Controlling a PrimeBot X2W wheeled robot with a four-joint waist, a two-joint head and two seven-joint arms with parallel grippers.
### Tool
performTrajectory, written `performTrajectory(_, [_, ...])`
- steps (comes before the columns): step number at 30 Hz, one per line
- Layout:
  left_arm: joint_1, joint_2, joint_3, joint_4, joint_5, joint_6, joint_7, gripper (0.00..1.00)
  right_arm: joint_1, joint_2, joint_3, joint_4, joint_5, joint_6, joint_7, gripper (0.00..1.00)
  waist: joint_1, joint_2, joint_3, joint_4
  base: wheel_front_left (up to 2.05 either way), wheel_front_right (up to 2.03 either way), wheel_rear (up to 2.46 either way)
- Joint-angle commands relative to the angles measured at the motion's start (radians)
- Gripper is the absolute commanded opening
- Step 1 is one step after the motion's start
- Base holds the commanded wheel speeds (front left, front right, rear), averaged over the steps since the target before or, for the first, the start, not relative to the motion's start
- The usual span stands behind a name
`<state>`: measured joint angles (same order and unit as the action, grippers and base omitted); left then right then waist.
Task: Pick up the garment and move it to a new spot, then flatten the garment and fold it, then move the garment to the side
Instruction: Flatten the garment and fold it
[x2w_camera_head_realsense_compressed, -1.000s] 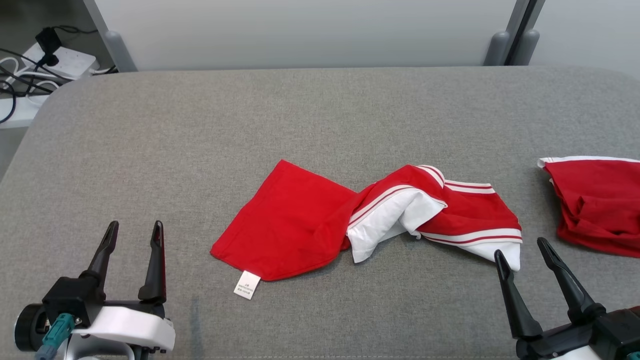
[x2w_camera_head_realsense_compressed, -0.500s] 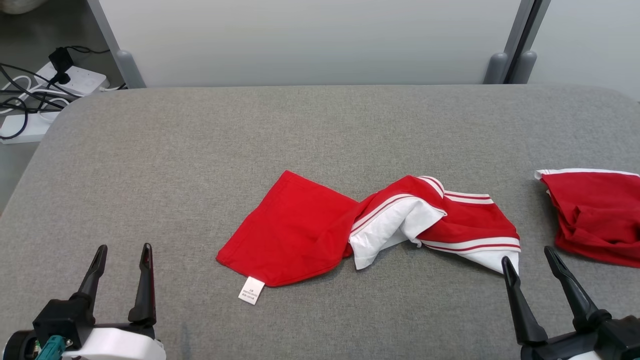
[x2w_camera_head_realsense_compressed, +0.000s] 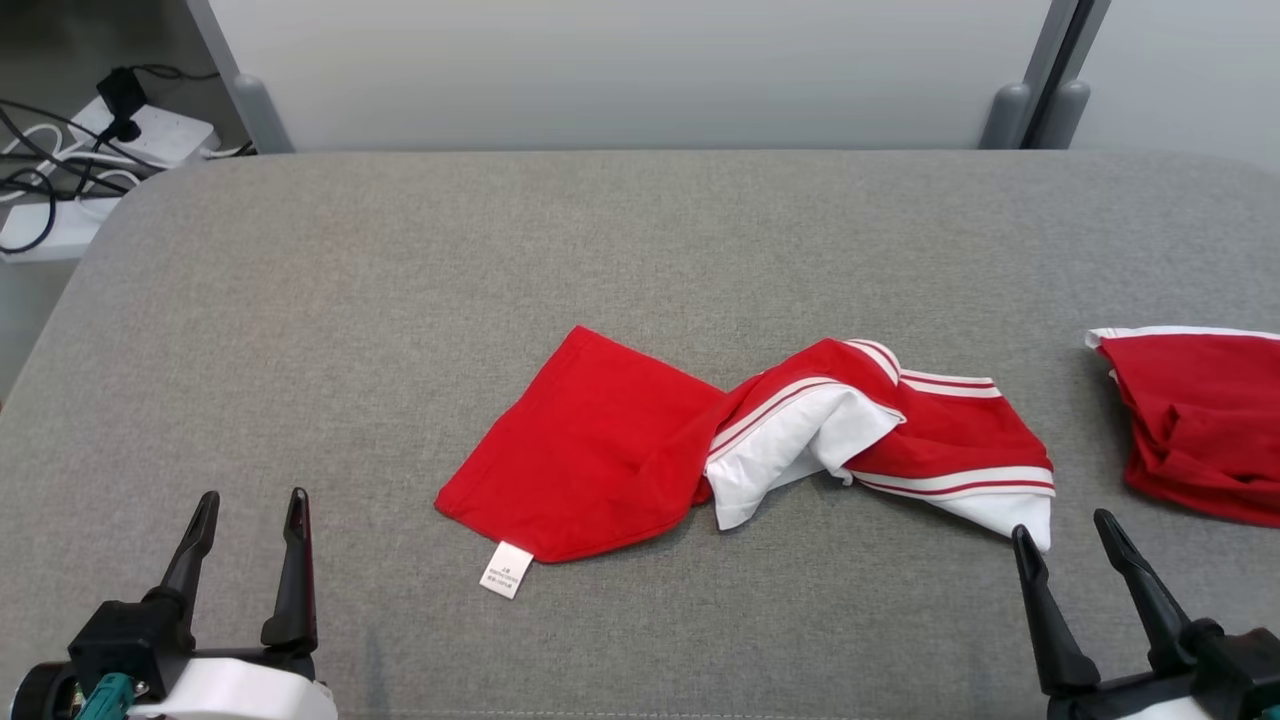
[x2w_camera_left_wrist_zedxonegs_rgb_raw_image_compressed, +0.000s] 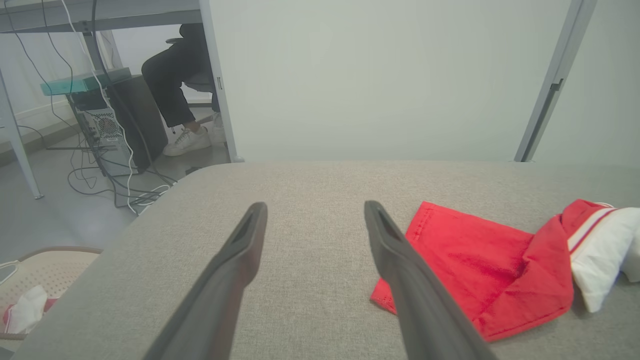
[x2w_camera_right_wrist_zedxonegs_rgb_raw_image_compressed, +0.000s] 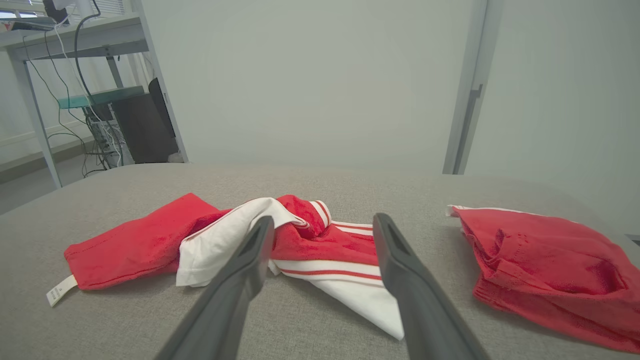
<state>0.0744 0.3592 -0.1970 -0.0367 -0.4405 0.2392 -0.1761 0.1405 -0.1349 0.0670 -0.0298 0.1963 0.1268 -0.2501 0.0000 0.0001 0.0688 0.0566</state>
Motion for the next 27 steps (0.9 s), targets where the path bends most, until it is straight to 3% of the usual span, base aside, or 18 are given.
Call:
performTrajectory(1, [-0.057, 0.019, 0.035, -0.030, -0.004, 0.007, -0.002, 1.00, -0.046, -0.035, 0.019, 0.007, 0.010, 0.004, -0.012, 1.00, 0.0000, -0.0001, 0.014, 0.010, 0.00, 0.00, 0.00])
performTrajectory(7, [-0.103, 0.002, 0.008, -0.034, 0.002, -0.004, -0.011, 1.00, -0.187, -0.151, 0.092, 0.174, 0.025, 0.004, 0.053, 1.00, 0.0000, -0.0001, 0.066, 0.057, 0.00, 0.00, 0.00])
performTrajectory(16, [-0.155, -0.048, -0.024, 0.015, -0.003, -0.021, -0.047, 1.00, -0.408, -0.354, 0.357, 0.385, 0.073, 0.004, 0.182, 1.00, 0.0000, -0.0001, 0.124, 0.143, 0.00, 0.00, 0.00])
performTrajectory(22, [-0.173, -0.061, -0.025, 0.038, -0.004, -0.029, -0.062, 1.00, -0.503, -0.430, 0.485, 0.466, 0.081, 0.004, 0.275, 1.00, 0.0000, -0.0001, 0.142, 0.156, 0.00, 0.00, 0.00])
performTrajectory(23, [-0.176, -0.063, -0.025, 0.041, -0.004, -0.030, -0.063, 1.00, -0.520, -0.436, 0.495, 0.474, 0.084, 0.004, 0.278, 0.42, 0.0000, -0.0001, 0.145, 0.157, 0.00, 0.00, 0.00])
performTrajectory(24, [-0.176, -0.063, -0.025, 0.041, -0.004, -0.030, -0.063, 1.00, -0.520, -0.436, 0.495, 0.474, 0.084, 0.004, 0.278, 0.42, 0.0000, -0.0001, 0.145, 0.157, 0.00, 0.00, 0.00])
performTrajectory(25, [-0.180, -0.064, -0.026, 0.043, -0.004, -0.031, -0.065, 1.00, -0.536, -0.444, 0.498, 0.492, 0.086, 0.004, 0.294, 0.00, 0.0000, -0.0001, 0.150, 0.158, 0.00, 0.00, 0.00])
performTrajectory(27, [-0.190, -0.069, -0.028, 0.048, -0.003, -0.035, -0.068, 1.00, -0.572, -0.455, 0.504, 0.505, 0.086, 0.004, 0.291, 0.00, 0.0000, -0.0001, 0.156, 0.160, 0.00, 0.00, 0.00])
